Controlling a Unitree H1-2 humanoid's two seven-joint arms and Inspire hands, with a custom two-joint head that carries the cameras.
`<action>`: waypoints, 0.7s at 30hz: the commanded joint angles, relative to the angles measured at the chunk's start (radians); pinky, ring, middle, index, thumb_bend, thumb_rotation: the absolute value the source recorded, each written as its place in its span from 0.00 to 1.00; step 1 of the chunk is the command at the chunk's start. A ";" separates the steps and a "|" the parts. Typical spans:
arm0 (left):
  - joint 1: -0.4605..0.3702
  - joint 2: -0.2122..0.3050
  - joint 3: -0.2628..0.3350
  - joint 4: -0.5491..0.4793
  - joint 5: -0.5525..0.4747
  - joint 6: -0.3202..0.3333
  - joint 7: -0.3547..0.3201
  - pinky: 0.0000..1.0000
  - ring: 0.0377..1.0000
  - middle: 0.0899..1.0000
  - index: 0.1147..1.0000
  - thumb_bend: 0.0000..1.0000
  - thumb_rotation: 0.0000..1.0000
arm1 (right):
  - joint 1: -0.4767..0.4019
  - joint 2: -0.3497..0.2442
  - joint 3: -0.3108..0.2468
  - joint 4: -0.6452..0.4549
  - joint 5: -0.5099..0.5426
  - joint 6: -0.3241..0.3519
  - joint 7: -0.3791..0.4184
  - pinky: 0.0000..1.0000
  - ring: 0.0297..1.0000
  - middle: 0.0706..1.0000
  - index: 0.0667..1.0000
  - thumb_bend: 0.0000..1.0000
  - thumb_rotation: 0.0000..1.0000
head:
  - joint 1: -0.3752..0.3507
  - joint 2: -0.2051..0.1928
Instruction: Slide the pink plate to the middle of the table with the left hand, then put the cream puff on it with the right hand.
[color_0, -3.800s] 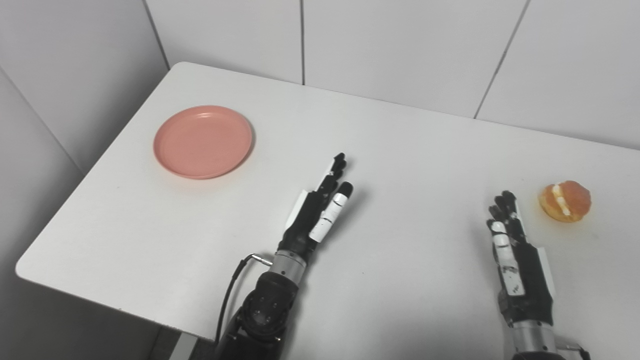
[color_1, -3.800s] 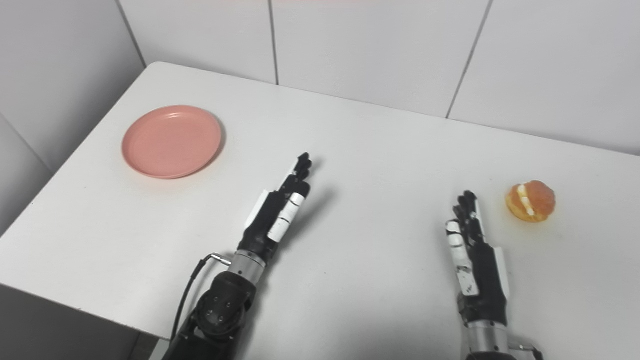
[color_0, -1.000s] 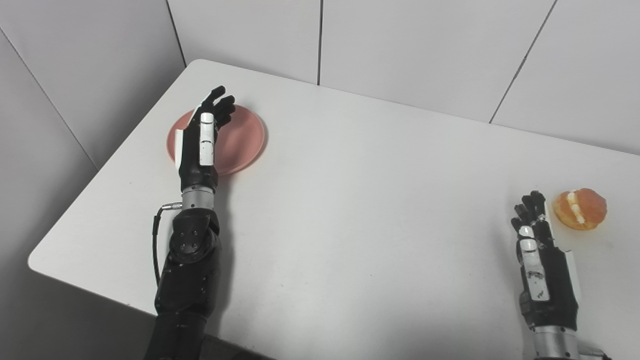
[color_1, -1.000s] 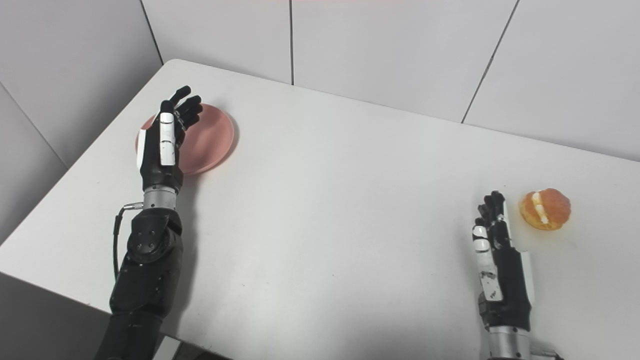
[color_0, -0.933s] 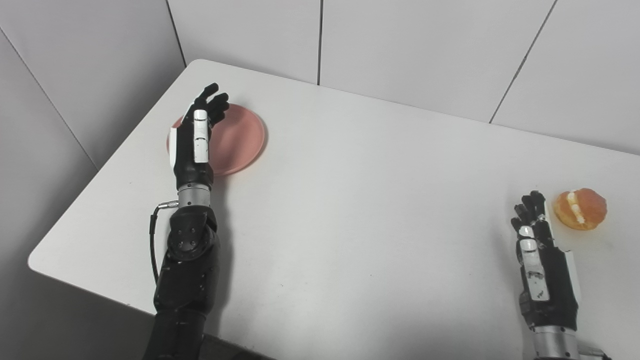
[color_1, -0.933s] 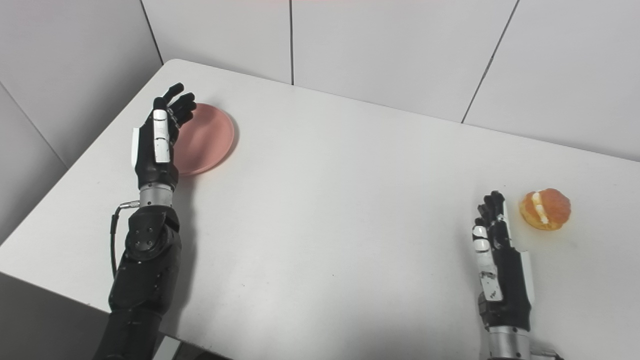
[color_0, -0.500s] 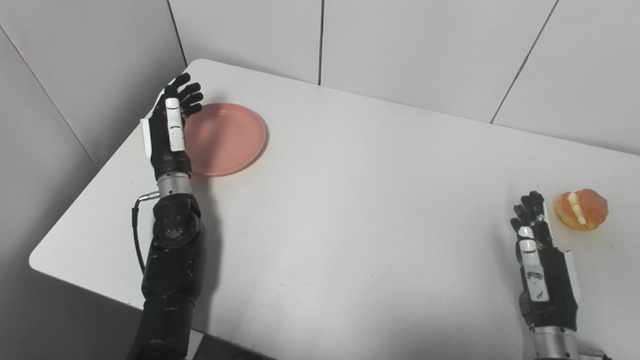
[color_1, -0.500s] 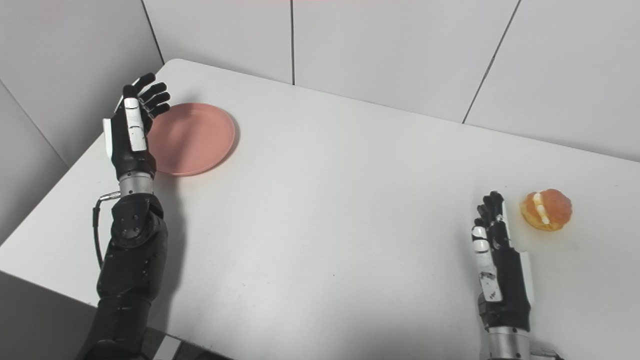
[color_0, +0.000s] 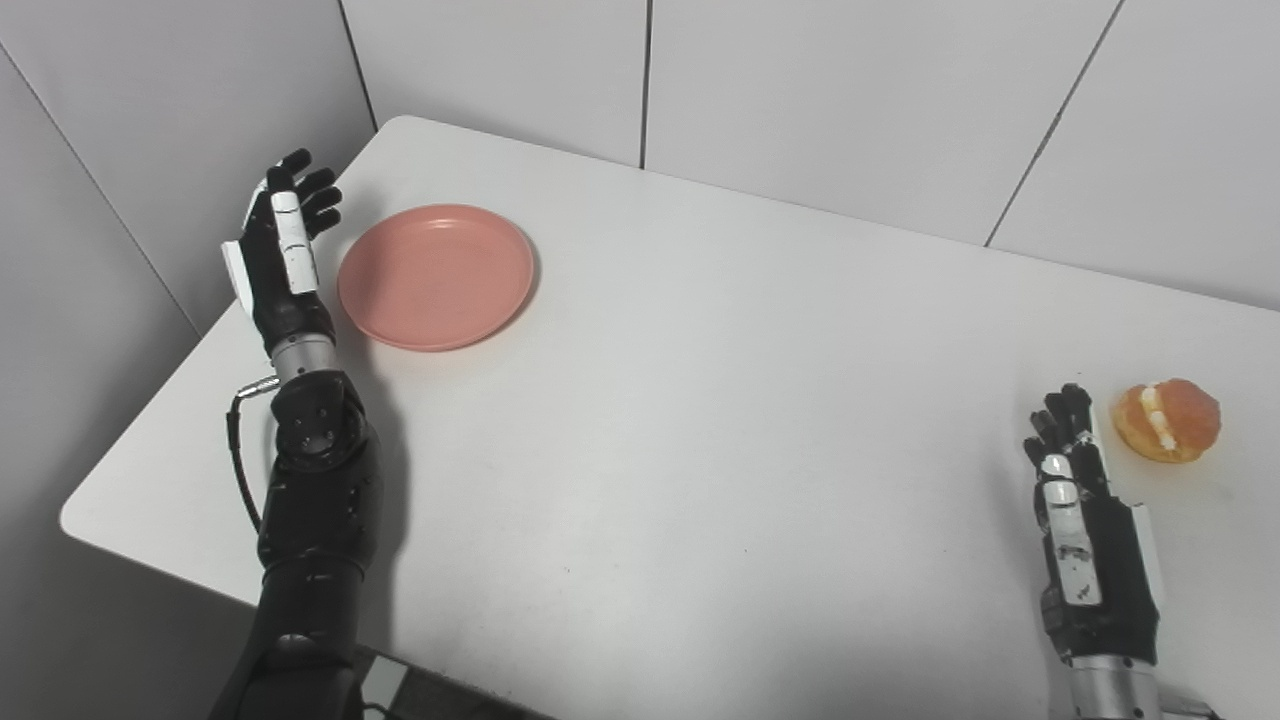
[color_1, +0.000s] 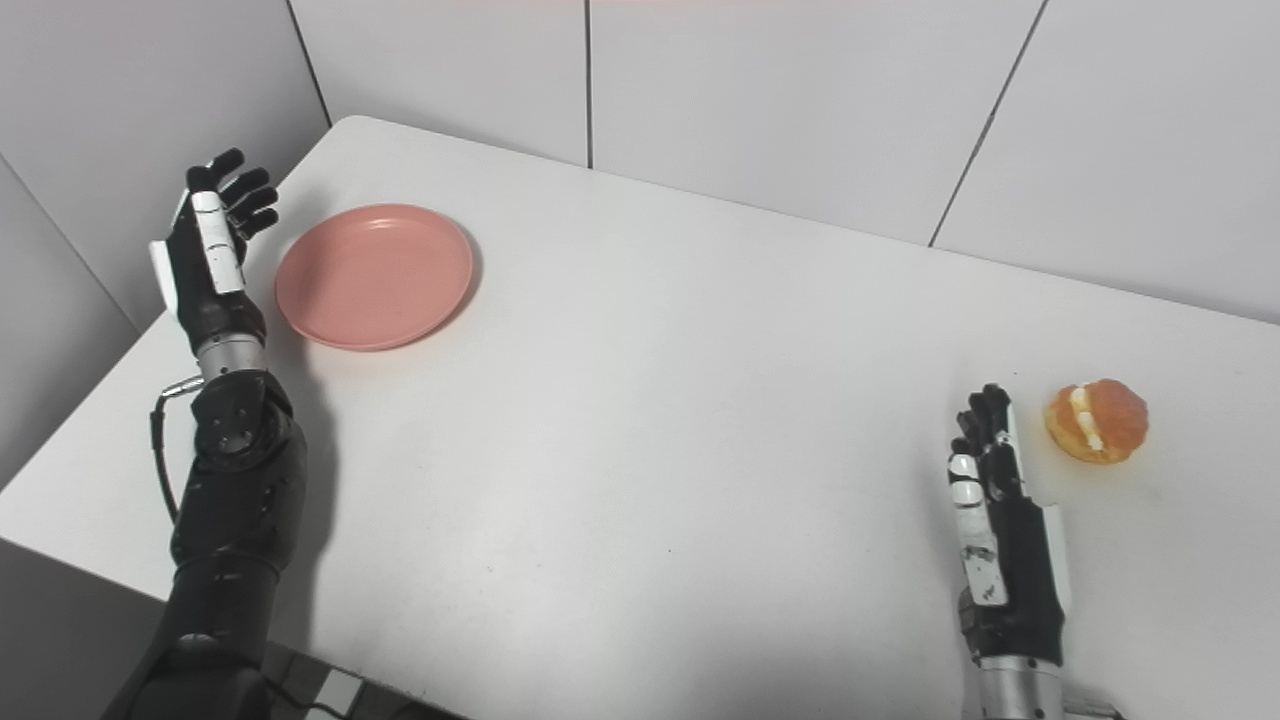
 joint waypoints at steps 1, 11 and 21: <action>-0.041 0.045 0.010 0.016 -0.011 -0.059 0.001 0.71 0.68 0.66 0.66 0.83 1.00 | 0.011 -0.008 -0.003 0.012 -0.002 -0.020 0.005 1.00 1.00 1.00 1.00 0.55 0.87 | 0.000 0.000; -0.051 0.064 0.005 0.111 -0.035 -0.083 0.000 0.75 0.70 0.69 0.69 0.77 1.00 | 0.010 -0.009 -0.005 0.013 -0.002 -0.026 0.004 1.00 1.00 1.00 1.00 0.55 0.87 | 0.002 0.002; -0.077 0.084 -0.020 0.241 -0.042 -0.140 -0.028 0.76 0.75 0.74 0.73 0.70 1.00 | 0.009 -0.008 -0.005 0.009 -0.004 -0.018 0.003 1.00 1.00 1.00 1.00 0.56 0.87 | 0.002 0.004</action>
